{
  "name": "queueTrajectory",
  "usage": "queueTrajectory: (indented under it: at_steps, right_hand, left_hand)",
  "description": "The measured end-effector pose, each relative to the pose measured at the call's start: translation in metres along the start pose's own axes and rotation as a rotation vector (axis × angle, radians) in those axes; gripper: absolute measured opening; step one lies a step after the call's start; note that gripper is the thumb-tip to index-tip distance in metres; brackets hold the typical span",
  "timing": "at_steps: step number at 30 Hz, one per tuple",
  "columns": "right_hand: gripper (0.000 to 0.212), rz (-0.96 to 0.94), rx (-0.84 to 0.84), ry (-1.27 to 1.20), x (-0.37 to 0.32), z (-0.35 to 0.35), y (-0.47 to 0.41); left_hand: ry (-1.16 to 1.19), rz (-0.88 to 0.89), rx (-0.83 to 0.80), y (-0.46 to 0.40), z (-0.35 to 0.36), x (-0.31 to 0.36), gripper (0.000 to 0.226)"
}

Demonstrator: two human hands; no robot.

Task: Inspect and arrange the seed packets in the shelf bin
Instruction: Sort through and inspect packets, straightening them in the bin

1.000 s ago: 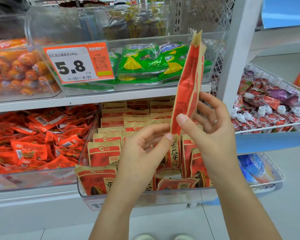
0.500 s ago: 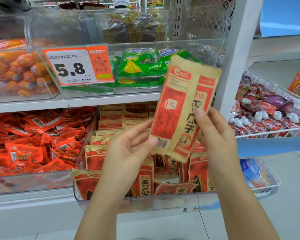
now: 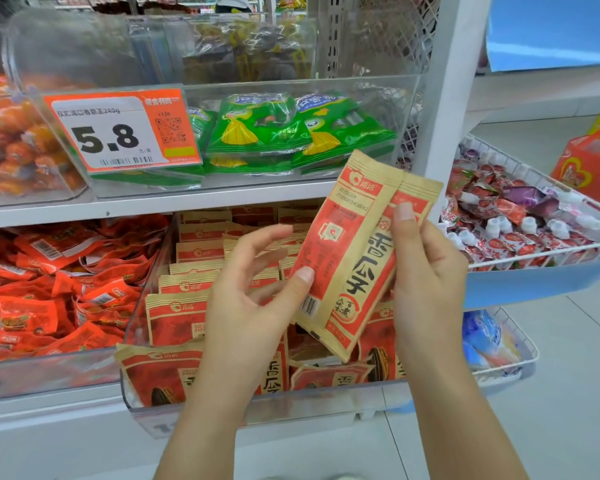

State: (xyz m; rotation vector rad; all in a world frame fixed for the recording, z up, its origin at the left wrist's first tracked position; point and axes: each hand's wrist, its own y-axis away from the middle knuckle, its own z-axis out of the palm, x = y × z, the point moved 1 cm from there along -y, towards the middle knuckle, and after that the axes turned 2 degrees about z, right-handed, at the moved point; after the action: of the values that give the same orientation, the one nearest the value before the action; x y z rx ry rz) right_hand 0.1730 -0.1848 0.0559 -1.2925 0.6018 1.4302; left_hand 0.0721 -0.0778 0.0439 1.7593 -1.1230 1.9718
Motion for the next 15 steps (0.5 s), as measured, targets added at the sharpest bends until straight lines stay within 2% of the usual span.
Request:
queueTrajectory:
  at_steps: [4,6,15]
  right_hand:
    - [0.035,-0.151,-0.037,0.169,0.0,0.006,0.008]
    - [0.035,-0.209,-0.047,0.223,0.002,0.01,0.01]
    - [0.039,-0.269,-0.103,0.253,0.0,0.02,0.012]
  left_hand:
    - [-0.093,0.131,0.055,0.004,0.013,0.004,0.025]
    - [-0.085,0.147,0.091,0.005,0.019,0.008,0.029]
    - [-0.183,0.225,0.238,-0.011,0.024,0.023,0.023]
